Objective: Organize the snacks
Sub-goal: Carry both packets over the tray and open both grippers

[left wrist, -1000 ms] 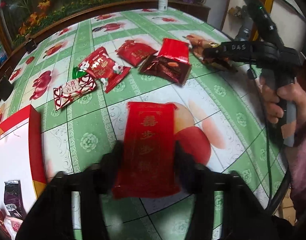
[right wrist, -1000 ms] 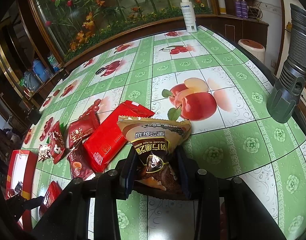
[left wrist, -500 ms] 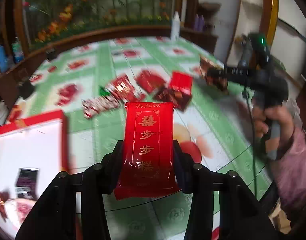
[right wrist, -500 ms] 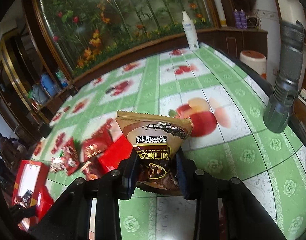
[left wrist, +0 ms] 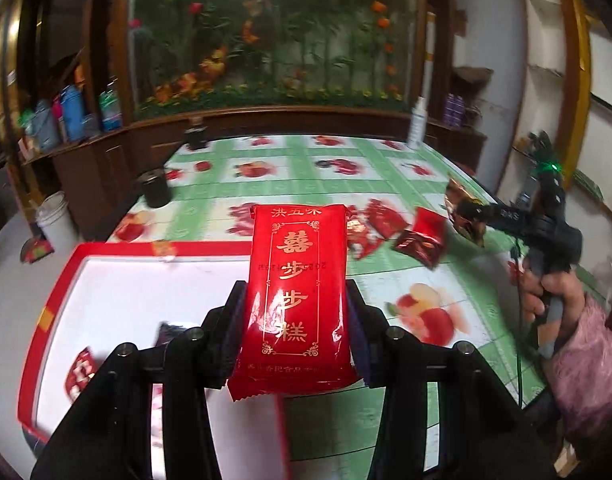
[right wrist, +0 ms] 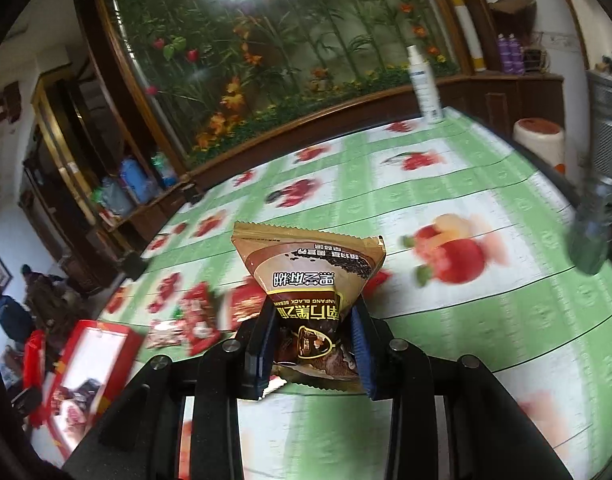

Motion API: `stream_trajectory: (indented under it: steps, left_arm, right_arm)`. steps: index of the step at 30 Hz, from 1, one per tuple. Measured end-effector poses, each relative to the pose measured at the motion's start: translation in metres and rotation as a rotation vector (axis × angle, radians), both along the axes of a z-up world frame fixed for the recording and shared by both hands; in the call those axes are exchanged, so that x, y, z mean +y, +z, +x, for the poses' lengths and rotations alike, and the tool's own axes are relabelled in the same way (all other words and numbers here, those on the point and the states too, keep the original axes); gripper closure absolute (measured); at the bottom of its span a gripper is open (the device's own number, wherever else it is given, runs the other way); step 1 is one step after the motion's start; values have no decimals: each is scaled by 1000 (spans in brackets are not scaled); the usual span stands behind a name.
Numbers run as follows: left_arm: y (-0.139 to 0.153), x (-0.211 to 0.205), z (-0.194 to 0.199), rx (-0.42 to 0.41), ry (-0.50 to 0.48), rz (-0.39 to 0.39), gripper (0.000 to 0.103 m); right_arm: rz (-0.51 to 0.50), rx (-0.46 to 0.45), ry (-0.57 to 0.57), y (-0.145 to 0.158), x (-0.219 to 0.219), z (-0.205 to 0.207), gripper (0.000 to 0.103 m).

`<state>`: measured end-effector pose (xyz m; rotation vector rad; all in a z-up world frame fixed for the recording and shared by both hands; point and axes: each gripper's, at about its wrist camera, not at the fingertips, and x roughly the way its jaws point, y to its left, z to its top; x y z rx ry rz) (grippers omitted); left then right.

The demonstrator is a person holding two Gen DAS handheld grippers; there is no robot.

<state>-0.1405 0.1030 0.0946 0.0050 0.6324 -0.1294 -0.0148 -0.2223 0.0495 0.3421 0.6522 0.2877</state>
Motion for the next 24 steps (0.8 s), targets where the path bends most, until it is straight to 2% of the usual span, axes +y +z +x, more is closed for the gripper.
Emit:
stream_trajectory:
  steps: [10,19,24]
  left_arm:
    - [-7,60,-11,-14,167,-2,59]
    - [-21,98,-20,-4,271,4,59]
    - [-33,117,-14,27,319,9,59]
  right_arm:
    - [53,9,251,-1,119,-15,69]
    - [33,4,458,-3,227,-37,69]
    - [-1,8,556,-8,280,-48,69]
